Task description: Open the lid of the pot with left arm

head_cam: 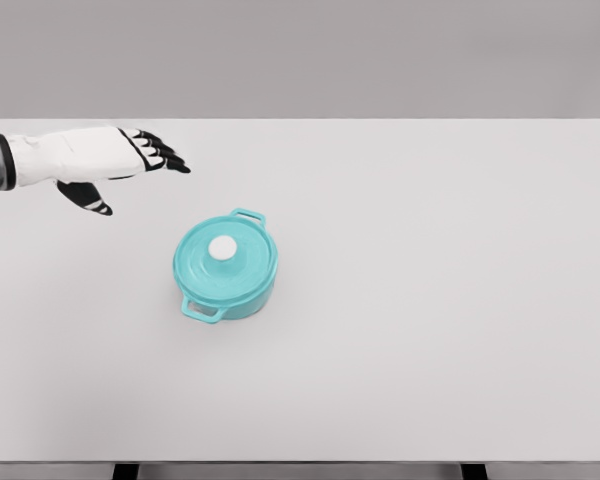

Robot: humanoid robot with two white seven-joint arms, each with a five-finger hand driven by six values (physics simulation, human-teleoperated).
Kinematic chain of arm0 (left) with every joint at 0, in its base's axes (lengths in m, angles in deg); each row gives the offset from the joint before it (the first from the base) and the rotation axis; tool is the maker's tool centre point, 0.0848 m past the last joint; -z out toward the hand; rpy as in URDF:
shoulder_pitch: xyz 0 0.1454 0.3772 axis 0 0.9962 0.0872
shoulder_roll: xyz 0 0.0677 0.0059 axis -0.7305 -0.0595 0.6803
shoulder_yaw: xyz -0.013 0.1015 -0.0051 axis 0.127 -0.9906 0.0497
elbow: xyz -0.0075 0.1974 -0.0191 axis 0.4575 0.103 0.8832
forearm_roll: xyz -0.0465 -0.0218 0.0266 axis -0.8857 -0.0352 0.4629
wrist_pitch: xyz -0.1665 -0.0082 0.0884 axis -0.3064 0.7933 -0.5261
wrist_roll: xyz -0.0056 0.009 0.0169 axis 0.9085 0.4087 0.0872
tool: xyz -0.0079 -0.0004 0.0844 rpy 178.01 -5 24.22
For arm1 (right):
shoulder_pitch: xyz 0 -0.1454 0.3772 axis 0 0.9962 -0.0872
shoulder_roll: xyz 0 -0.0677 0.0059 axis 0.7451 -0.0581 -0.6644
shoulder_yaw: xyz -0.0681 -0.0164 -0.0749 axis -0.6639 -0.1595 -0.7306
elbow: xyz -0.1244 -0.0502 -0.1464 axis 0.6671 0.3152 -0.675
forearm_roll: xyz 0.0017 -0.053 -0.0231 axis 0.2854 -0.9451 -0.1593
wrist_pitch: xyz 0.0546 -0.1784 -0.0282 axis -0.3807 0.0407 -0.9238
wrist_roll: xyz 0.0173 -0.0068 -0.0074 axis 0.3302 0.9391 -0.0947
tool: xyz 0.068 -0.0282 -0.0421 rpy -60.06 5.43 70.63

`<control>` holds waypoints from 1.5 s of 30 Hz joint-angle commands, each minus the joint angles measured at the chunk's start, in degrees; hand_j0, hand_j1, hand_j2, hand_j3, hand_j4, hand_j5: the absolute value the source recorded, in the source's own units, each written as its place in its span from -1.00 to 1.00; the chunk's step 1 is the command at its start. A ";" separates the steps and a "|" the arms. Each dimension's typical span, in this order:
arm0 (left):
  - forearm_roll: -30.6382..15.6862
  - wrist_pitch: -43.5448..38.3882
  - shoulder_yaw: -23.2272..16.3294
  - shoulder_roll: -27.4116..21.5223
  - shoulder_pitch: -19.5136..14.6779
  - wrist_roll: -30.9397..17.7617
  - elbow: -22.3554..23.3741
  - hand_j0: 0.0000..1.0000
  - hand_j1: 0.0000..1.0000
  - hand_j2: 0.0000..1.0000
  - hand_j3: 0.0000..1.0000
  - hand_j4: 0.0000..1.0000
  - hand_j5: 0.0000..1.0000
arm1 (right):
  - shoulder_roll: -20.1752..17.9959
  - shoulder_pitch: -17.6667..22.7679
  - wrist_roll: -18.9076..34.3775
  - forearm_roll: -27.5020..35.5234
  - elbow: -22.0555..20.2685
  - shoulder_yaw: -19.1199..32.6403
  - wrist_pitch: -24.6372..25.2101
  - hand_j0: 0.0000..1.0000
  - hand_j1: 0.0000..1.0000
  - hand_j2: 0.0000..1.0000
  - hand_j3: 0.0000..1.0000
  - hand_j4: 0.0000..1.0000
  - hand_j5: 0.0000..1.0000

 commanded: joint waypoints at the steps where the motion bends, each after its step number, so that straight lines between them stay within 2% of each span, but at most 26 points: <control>1: -0.44 -0.11 -5.14 0.35 0.00 0.05 -0.99 1.00 1.00 1.00 1.00 1.00 1.00 | -0.01 0.00 0.01 0.00 -0.01 0.00 -0.01 1.00 1.00 1.00 1.00 1.00 1.00; 5: -0.35 -0.11 -5.06 0.97 -0.88 0.32 -4.07 1.00 1.00 1.00 1.00 1.00 1.00 | -0.01 0.00 0.01 0.00 -0.01 0.00 -0.01 1.00 1.00 1.00 1.00 1.00 1.00; 8: -5.09 -0.11 -4.79 1.23 -2.64 0.49 -5.39 1.00 1.00 1.00 1.00 1.00 1.00 | -0.01 0.00 0.01 0.00 -0.01 0.00 -0.01 1.00 1.00 1.00 1.00 1.00 1.00; 11: -6.94 -0.11 -4.97 1.15 -2.55 0.58 -7.93 1.00 1.00 1.00 1.00 1.00 1.00 | -0.01 0.00 0.01 0.00 -0.01 0.00 -0.01 1.00 1.00 1.00 1.00 1.00 1.00; 15: -6.94 -0.11 -5.06 1.23 -2.02 0.49 -9.34 1.00 1.00 1.00 1.00 1.00 1.00 | -0.01 0.00 0.01 0.00 -0.01 0.00 -0.01 1.00 1.00 1.00 1.00 1.00 1.00; 18: -6.85 -0.11 -5.32 1.58 -1.50 0.32 -12.33 1.00 1.00 1.00 1.00 1.00 1.00 | -0.01 0.00 0.01 0.00 -0.01 0.00 -0.01 1.00 1.00 1.00 1.00 1.00 1.00; 23: -6.15 -0.11 -7.17 3.34 -0.79 -0.14 -12.24 1.00 1.00 1.00 1.00 1.00 1.00 | -0.01 0.00 0.01 0.00 -0.01 0.00 -0.01 1.00 1.00 1.00 1.00 1.00 1.00; 26: -3.87 -0.11 -7.25 3.52 -0.70 -0.14 -12.15 0.97 0.97 0.97 0.97 0.97 0.97 | -0.01 0.00 0.01 0.00 -0.01 0.00 -0.01 1.00 1.00 1.00 1.00 1.00 1.00; 32: -3.69 -0.11 -7.25 3.52 0.00 -0.14 -12.15 0.72 0.72 0.72 0.72 0.72 0.72 | -0.01 0.00 0.01 0.00 -0.01 0.00 -0.01 1.00 1.00 1.00 1.00 1.00 1.00; 42: -3.60 -0.11 -8.13 3.52 0.00 -0.14 -11.98 0.72 0.72 0.72 0.72 0.72 0.72 | -0.01 0.00 0.01 0.00 -0.01 0.00 -0.01 1.00 1.00 1.00 1.00 1.00 1.00; 45: -1.67 -0.11 -8.40 3.52 0.00 -0.14 -11.80 0.65 0.65 0.65 0.65 0.65 0.65 | -0.01 0.00 0.01 0.00 -0.01 0.00 -0.01 1.00 1.00 1.00 1.00 1.00 1.00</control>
